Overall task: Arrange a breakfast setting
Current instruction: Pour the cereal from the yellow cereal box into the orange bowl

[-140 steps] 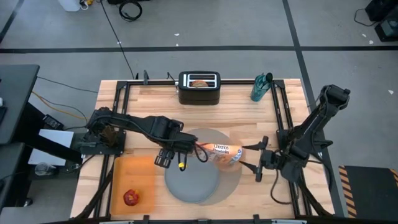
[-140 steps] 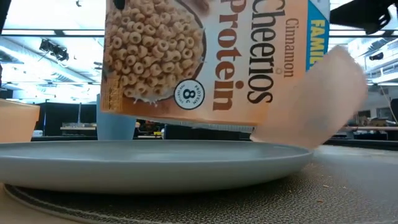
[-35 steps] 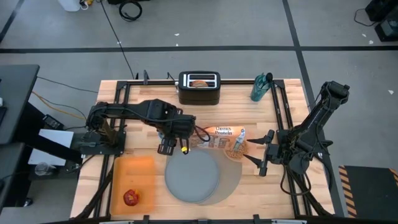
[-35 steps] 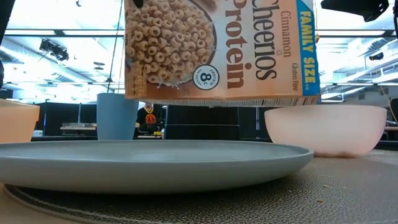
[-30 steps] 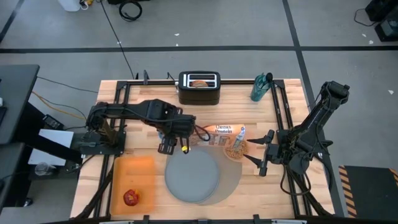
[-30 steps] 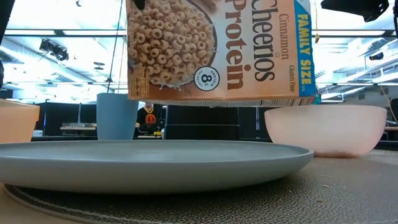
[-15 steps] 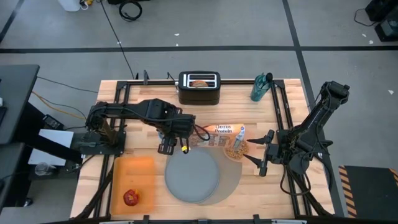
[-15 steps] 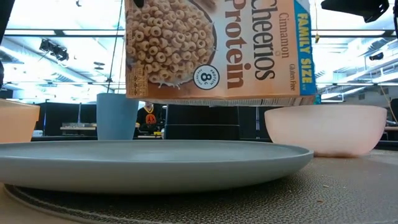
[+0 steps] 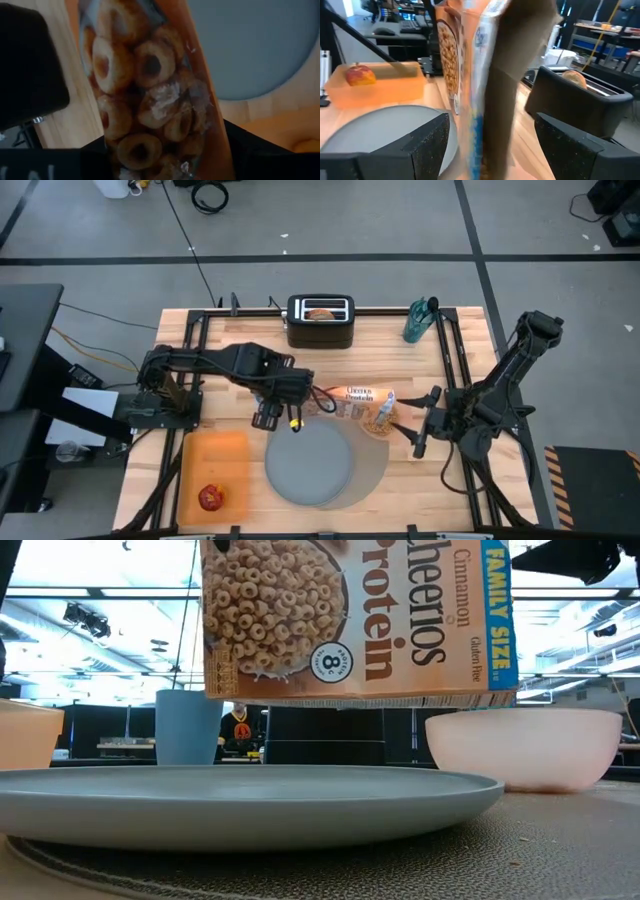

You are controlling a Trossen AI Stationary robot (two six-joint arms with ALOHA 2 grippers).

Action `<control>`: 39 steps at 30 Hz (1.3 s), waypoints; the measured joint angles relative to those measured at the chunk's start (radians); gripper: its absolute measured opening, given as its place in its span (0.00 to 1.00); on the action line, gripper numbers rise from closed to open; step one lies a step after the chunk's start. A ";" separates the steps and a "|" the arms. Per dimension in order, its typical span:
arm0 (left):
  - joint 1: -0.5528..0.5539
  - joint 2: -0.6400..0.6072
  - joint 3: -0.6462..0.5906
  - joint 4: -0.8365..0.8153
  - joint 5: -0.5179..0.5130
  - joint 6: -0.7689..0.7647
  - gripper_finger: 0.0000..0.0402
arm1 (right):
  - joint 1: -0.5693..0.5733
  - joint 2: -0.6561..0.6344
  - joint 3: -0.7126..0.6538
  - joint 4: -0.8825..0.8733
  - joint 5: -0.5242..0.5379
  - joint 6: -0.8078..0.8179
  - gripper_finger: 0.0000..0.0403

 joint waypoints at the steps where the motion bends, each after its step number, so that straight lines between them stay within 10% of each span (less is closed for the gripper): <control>1: 0.000 0.000 0.000 0.000 0.008 -0.015 0.49 | -0.006 0.000 0.000 0.001 0.001 -0.004 0.74; 21: -0.012 0.017 0.001 0.003 -0.027 0.043 0.49 | -0.082 -0.006 0.000 0.085 -0.013 -0.173 0.76; 31: -0.037 0.017 0.001 -0.002 -0.072 0.074 0.49 | -0.154 -0.042 -0.001 -0.220 -0.128 0.087 0.84; 39: -0.039 0.017 0.001 -0.002 -0.076 0.089 0.49 | -0.218 -0.047 -0.034 -0.050 -0.254 -0.062 0.81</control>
